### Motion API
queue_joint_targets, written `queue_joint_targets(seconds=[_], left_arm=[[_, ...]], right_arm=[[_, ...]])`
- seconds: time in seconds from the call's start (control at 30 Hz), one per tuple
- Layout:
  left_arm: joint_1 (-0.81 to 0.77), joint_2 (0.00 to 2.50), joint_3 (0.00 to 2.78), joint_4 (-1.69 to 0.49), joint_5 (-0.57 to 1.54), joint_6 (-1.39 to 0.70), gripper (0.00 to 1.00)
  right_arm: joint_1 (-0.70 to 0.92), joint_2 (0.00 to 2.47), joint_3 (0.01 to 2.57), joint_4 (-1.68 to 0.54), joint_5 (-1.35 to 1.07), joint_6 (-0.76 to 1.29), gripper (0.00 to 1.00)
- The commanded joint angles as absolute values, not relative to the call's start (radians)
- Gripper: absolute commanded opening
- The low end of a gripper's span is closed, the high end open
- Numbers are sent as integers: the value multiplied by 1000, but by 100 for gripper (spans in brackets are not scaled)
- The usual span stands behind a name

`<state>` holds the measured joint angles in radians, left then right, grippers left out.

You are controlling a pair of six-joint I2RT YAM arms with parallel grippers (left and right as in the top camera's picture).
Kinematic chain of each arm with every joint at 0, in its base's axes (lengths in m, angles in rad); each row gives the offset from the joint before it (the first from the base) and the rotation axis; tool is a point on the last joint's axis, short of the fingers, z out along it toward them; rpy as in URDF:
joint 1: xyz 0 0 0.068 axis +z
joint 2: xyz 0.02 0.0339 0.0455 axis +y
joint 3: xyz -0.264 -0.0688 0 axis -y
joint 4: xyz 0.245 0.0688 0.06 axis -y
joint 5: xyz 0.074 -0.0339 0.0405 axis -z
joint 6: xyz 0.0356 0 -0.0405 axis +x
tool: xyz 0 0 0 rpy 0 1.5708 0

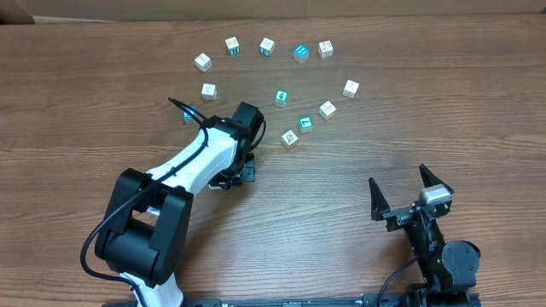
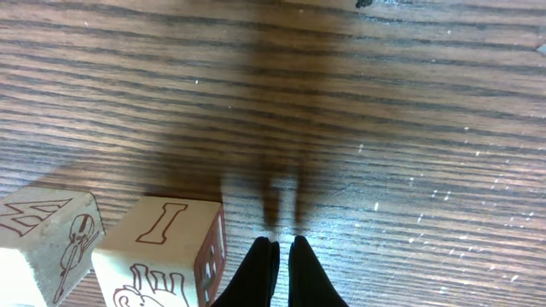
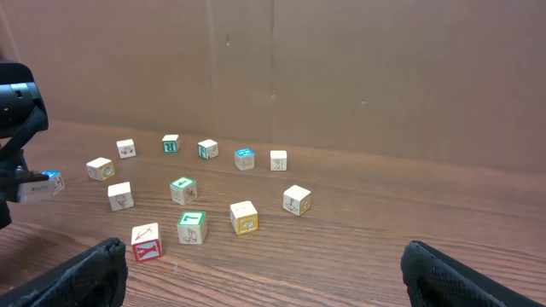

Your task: Form a horizontal line

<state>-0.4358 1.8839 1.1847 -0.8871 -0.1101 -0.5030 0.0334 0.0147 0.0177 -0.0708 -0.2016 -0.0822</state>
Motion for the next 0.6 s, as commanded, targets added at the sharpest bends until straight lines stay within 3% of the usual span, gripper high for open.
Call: queue_joint_targets(seconds=[0.0, 0.57], left_arm=[[-432, 1898, 1193, -884, -131, -513, 4], [-432, 1898, 1182, -870, -131, -513, 4]], right_arm=[[31, 3, 8, -66, -192, -80, 100], [31, 3, 8, -66, -192, -80, 100]])
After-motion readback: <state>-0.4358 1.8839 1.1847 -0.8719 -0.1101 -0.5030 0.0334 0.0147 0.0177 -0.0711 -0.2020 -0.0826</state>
